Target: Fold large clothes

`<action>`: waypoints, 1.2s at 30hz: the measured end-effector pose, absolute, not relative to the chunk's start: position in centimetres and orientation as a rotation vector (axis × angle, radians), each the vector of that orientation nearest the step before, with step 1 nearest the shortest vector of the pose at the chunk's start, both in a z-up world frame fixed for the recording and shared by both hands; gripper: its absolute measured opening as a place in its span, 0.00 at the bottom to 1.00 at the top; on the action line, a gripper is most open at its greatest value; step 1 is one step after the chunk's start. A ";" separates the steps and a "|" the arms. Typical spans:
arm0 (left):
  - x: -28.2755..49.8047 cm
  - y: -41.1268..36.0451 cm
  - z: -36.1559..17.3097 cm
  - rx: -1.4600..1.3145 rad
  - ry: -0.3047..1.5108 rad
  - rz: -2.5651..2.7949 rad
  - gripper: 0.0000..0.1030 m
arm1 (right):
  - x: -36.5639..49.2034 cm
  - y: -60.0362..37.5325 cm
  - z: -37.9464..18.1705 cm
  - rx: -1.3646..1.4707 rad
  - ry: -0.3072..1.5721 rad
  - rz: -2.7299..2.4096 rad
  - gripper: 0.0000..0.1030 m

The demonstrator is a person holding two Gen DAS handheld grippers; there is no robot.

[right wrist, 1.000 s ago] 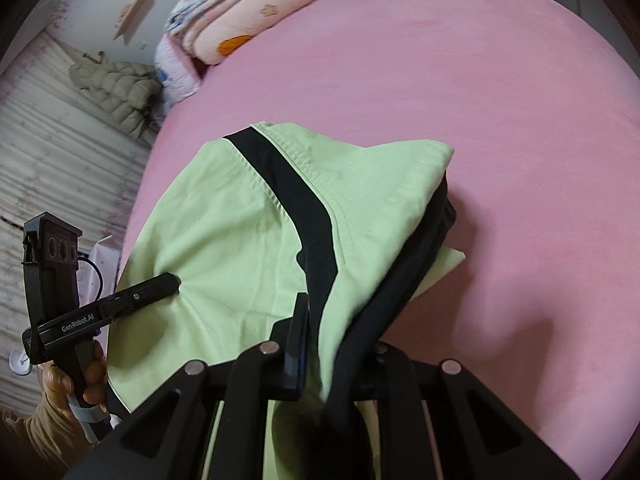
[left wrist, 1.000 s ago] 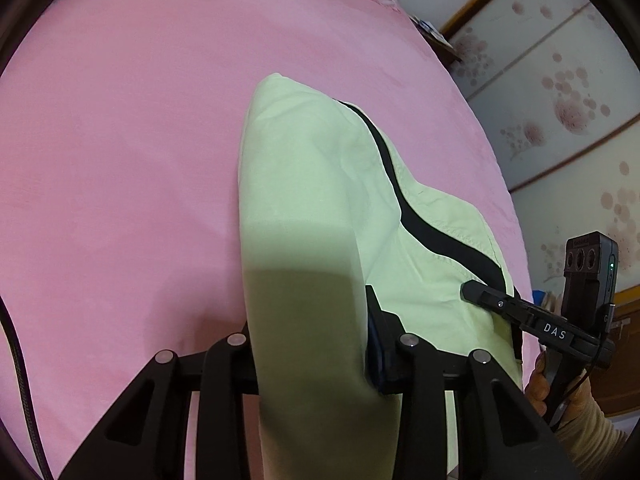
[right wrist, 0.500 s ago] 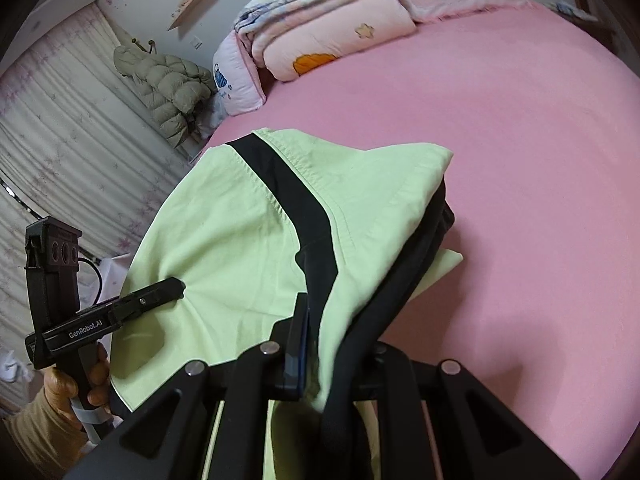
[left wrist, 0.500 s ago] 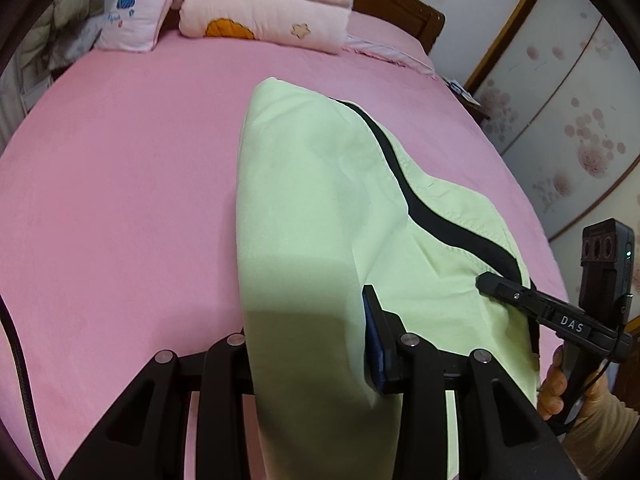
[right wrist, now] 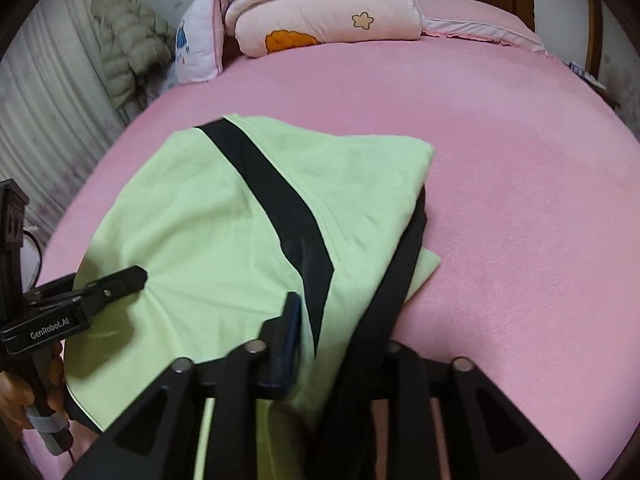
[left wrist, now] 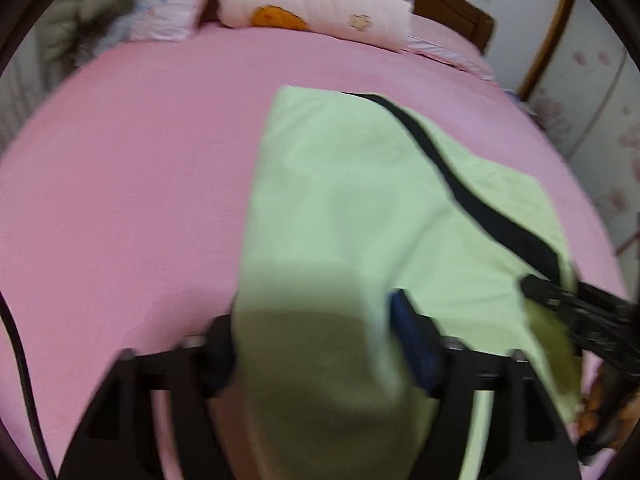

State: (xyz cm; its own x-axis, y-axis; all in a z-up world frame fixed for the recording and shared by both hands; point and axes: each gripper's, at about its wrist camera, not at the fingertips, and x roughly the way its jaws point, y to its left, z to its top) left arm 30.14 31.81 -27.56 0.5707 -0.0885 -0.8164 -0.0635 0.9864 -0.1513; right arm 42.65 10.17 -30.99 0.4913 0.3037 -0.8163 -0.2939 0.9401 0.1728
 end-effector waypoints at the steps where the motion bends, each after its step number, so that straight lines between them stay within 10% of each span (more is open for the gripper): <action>1: 29.8 31.9 -27.4 -0.150 0.957 0.023 0.87 | 42.5 10.2 -30.9 -0.002 1.001 0.354 0.34; 5: 28.8 32.6 -26.9 -0.199 0.999 0.054 0.91 | 42.1 10.4 -30.3 -0.036 1.035 0.296 0.51; 36: -4.6 14.3 1.6 -0.224 1.022 0.009 0.93 | 7.7 -6.5 -3.9 0.105 1.005 0.323 0.52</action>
State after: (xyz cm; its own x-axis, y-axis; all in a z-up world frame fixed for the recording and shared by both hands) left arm -4.56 14.35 1.61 0.5236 -0.0972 -0.8464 -0.1118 0.9771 -0.1813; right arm 7.66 -6.47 -3.89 0.4928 0.3141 -0.8114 -0.2181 0.9474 0.2343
